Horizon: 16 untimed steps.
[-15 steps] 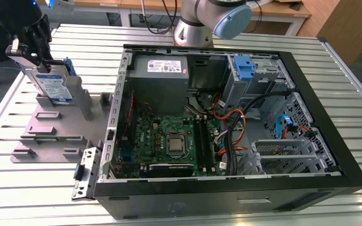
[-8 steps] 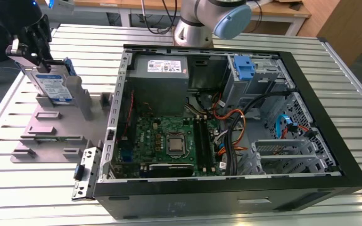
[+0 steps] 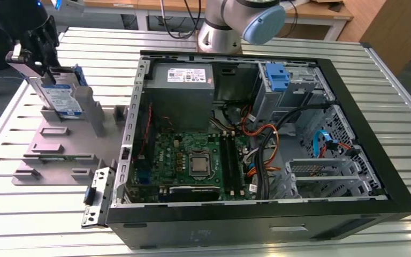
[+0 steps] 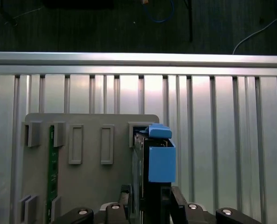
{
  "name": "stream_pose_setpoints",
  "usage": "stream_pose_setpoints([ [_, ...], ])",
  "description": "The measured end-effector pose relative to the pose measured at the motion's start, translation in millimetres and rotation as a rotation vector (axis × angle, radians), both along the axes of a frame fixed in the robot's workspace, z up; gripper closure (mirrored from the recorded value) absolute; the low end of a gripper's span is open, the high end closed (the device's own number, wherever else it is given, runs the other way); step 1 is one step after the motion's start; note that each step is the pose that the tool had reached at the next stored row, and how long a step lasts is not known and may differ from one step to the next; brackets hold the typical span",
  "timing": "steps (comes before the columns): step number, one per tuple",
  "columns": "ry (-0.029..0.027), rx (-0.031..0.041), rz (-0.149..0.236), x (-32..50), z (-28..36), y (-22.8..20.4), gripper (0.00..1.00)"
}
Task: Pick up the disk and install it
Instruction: 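Pick up the disk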
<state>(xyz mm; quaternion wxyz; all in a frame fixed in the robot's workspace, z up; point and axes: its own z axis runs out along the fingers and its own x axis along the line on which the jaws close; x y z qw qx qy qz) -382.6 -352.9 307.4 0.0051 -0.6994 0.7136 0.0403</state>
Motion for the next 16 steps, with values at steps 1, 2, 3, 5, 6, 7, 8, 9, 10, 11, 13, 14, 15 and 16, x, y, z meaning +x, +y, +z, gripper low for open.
stream_pose_setpoints([
  [1,0.0003,0.0044,0.0,0.0,0.1,0.0,0.55],
  [2,0.0003,0.0045,0.0,0.1,0.2,0.0,0.55],
  [3,0.0004,0.0047,0.0,0.1,0.2,0.0,0.55],
  [5,0.0006,0.0207,0.0,0.0,0.2,-0.2,0.55],
  [6,0.0005,0.0254,0.0,0.1,0.2,-0.3,0.55],
  [7,0.0006,0.0269,0.0,0.1,0.3,-0.3,0.55],
  [8,0.0005,0.0274,0.0,0.1,0.3,-0.4,0.55],
  [9,0.0005,0.0278,0.0,0.0,0.2,-0.7,0.55],
  [10,0.0004,0.0282,0.0,0.0,0.1,-1.5,0.55],
  [11,0.0005,0.0282,0.0,0.1,0.1,-2.4,0.55],
  [13,0.0004,0.0329,0.0,0.1,-0.4,-3.5,0.55],
  [14,0.0004,0.0427,0.001,0.1,-0.7,-3.5,0.55],
  [15,0.0005,0.0509,0.002,0.1,-1.0,-3.6,0.55],
  [16,0.0004,0.0533,0.002,0.1,-1.2,-3.5,0.55],
])
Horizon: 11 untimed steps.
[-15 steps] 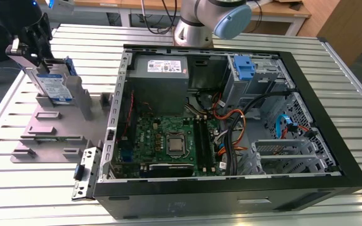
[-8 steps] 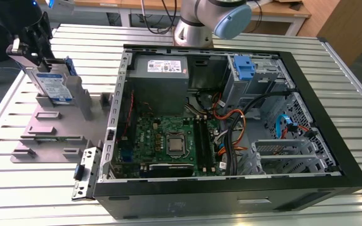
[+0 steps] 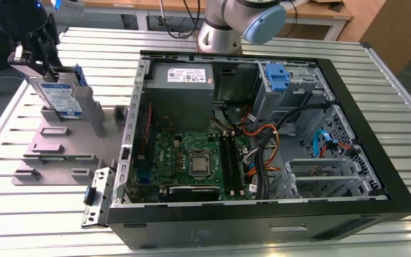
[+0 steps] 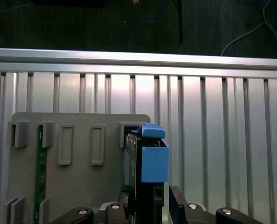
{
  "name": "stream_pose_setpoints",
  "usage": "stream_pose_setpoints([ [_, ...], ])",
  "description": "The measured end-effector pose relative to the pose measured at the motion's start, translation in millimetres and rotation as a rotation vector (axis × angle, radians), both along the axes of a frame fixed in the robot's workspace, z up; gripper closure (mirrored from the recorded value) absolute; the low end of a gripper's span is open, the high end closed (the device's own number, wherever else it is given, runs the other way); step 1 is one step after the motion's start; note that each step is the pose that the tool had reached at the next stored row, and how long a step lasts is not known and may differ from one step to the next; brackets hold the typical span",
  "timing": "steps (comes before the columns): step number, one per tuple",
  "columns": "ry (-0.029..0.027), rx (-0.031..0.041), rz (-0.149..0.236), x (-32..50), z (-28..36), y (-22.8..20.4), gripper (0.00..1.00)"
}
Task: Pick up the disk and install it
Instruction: 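Pick up the disk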
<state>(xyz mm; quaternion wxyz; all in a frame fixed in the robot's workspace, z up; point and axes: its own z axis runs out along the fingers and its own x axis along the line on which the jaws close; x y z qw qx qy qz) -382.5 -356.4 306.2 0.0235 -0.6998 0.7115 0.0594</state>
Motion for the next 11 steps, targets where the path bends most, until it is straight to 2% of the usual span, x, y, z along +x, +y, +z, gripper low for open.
stream_pose_setpoints([
  [5,0.0001,-0.0011,0.0,0.0,-0.3,-0.3,0.55],
  [9,-0.0001,-0.0103,0.0,0.0,-0.8,-0.5,0.55],
  [11,0.0001,-0.0115,0.0,0.0,-1.2,-0.5,0.55],
])
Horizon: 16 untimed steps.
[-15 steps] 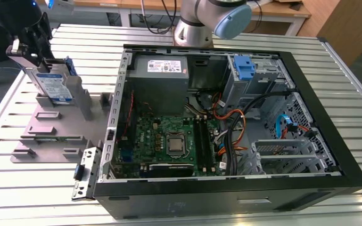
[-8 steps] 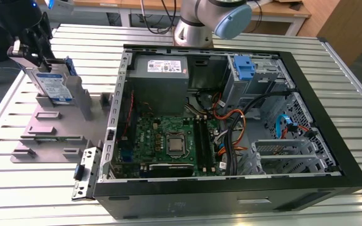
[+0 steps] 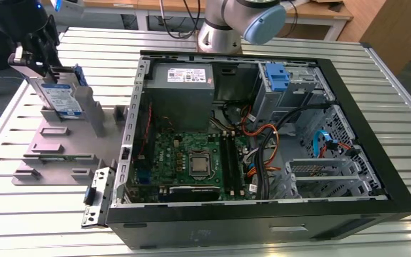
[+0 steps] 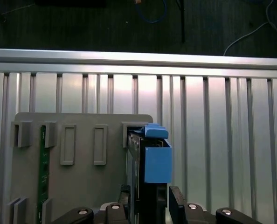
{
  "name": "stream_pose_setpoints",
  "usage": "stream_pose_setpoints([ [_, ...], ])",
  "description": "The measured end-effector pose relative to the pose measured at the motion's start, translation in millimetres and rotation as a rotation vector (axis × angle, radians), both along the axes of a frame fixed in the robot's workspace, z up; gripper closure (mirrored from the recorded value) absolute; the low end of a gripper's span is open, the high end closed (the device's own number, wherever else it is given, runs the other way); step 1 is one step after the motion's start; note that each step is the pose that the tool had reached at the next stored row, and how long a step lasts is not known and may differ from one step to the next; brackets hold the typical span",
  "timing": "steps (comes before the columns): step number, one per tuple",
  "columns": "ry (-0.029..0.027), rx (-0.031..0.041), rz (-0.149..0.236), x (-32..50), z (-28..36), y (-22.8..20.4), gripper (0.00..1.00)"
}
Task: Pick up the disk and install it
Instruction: 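Pick up the disk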
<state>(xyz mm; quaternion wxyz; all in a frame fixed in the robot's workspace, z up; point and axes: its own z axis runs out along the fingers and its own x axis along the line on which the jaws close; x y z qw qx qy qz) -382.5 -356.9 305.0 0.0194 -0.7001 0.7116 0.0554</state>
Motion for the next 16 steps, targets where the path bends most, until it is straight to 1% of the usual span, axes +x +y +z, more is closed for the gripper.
stream_pose_setpoints([
  [8,-0.0004,-0.0003,0.0,0.0,-3.6,0.0,0.55],
  [16,-0.0002,-0.0006,0.0,0.0,-3.5,0.0,0.55],
])
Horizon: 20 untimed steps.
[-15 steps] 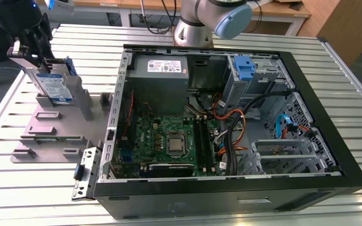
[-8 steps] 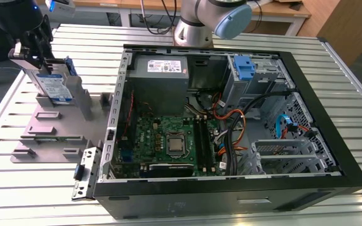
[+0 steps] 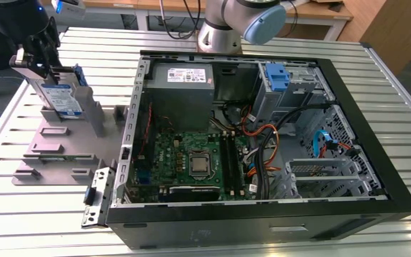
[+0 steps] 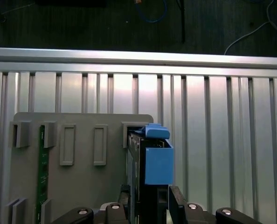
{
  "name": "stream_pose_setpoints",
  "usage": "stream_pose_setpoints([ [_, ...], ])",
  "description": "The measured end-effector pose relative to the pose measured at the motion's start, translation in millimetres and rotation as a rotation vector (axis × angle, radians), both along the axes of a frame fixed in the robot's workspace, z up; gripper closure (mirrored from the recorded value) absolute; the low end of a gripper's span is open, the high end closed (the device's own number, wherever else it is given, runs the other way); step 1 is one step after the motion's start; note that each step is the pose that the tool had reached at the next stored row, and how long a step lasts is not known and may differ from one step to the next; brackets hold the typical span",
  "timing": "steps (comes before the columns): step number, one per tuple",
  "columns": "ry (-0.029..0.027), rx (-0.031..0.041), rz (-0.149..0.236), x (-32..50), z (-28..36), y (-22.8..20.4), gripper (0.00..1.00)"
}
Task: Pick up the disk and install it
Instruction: 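Pick up the disk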
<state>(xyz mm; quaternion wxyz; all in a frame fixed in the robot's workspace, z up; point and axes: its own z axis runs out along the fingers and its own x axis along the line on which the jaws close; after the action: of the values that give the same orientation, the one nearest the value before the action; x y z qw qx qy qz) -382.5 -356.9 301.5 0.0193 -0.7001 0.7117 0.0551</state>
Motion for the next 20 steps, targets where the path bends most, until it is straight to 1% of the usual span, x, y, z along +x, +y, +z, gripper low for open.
stream_pose_setpoints([
  [4,0.0001,0.0,0.0,0.0,2.5,0.0,0.55],
  [17,0.0002,-0.0001,0.0,0.0,3.0,0.0,0.55],
  [19,0.0001,-0.0001,0.0,0.0,3.1,0.0,0.56],
  [20,0.0001,-0.0001,0.0,0.0,3.1,0.0,0.63],
])
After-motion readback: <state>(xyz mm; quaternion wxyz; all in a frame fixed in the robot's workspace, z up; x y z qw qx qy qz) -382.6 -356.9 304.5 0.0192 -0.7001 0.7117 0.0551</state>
